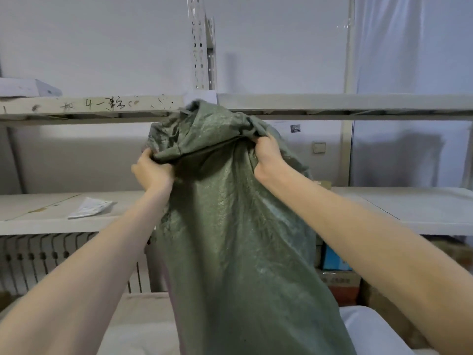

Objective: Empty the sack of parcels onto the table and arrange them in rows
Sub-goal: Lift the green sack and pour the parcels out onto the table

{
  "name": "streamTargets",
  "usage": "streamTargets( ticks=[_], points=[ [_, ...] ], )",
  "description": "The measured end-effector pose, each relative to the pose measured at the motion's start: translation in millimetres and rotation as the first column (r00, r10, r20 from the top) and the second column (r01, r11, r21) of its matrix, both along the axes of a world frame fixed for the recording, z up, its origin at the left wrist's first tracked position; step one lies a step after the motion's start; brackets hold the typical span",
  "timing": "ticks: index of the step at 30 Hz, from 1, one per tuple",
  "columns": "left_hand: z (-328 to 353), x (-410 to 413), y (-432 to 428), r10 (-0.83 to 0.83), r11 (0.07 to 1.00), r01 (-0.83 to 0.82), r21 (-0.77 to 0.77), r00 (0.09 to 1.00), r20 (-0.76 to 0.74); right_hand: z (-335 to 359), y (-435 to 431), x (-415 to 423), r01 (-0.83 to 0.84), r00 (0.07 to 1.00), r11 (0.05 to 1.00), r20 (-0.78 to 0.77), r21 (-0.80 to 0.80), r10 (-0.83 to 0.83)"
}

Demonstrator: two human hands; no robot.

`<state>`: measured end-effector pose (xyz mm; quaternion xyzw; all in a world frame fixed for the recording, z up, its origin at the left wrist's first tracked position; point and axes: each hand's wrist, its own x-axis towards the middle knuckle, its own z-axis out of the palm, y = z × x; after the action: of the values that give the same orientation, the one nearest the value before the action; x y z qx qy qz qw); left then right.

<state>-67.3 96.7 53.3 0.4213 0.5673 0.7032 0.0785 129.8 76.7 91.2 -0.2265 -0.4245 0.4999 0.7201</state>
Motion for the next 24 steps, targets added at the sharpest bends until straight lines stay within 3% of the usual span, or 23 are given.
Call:
streamTargets(
  ticks=[6,12,17,21,24],
  points=[
    [9,-9,12,-0.104,0.956,0.106,0.273,0.994,-0.021,-5,14,-26,-0.046,0.997,0.999,-0.066,0.028,0.048],
    [43,-14,22,-0.352,0.901,0.299,0.315,0.928,0.125,-1,15,-29,-0.093,0.994,0.993,-0.069,-0.077,0.088],
    [90,-13,21,-0.399,0.813,0.385,0.437,0.915,-0.064,24,1,-39,-0.163,0.976,0.987,-0.152,-0.020,0.158],
    [96,-3,14,-0.416,0.808,0.468,0.358,0.884,-0.214,18,2,-38,-0.146,0.971,0.989,-0.192,-0.015,0.140],
    [61,-4,19,-0.456,0.841,0.495,0.219,0.866,-0.205,-5,8,-30,-0.089,0.991,0.994,-0.108,-0.060,0.082]
  ],
)
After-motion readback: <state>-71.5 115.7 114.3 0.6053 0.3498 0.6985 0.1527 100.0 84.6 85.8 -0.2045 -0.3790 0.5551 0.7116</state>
